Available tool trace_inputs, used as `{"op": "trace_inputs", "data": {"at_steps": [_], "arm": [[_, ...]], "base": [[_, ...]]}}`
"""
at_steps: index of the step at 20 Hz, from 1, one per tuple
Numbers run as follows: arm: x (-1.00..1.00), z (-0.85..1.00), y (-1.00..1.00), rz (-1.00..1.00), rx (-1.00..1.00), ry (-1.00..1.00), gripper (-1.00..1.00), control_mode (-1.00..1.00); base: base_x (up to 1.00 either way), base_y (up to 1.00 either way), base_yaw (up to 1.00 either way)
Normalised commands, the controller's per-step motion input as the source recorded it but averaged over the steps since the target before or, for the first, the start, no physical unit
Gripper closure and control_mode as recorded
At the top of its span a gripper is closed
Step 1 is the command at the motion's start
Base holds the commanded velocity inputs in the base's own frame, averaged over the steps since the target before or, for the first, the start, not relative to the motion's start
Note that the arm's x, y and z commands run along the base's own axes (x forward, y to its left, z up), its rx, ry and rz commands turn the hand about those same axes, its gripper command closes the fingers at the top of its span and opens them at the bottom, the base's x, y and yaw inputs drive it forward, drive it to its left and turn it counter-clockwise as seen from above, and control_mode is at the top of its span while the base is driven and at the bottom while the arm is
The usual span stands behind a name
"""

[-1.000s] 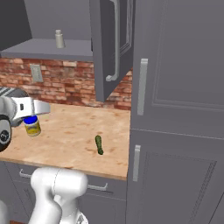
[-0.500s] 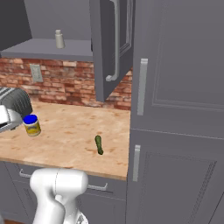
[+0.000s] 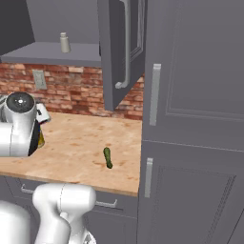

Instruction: There are various items on the counter. Only move the condiments/shakers into the cabinet.

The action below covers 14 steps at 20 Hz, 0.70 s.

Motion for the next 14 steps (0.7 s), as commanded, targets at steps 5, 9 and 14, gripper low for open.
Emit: {"op": "trace_inputs", "data": {"at_steps": [5, 9, 14], "arm": [[0.47, -0.28, 0.0, 0.13, 0.1, 0.0, -1.0, -1.0], [0.25, -0.33, 0.07, 0.14, 0.08, 0.0, -1.0, -1.0], [0.42, -0.14, 0.37, 0.13, 0.04, 0.0, -1.0, -1.0]], "base": [[0.0, 0.0, 0.0], [0.0, 0.0, 0.0], [0.0, 0.0, 0.0]]}}
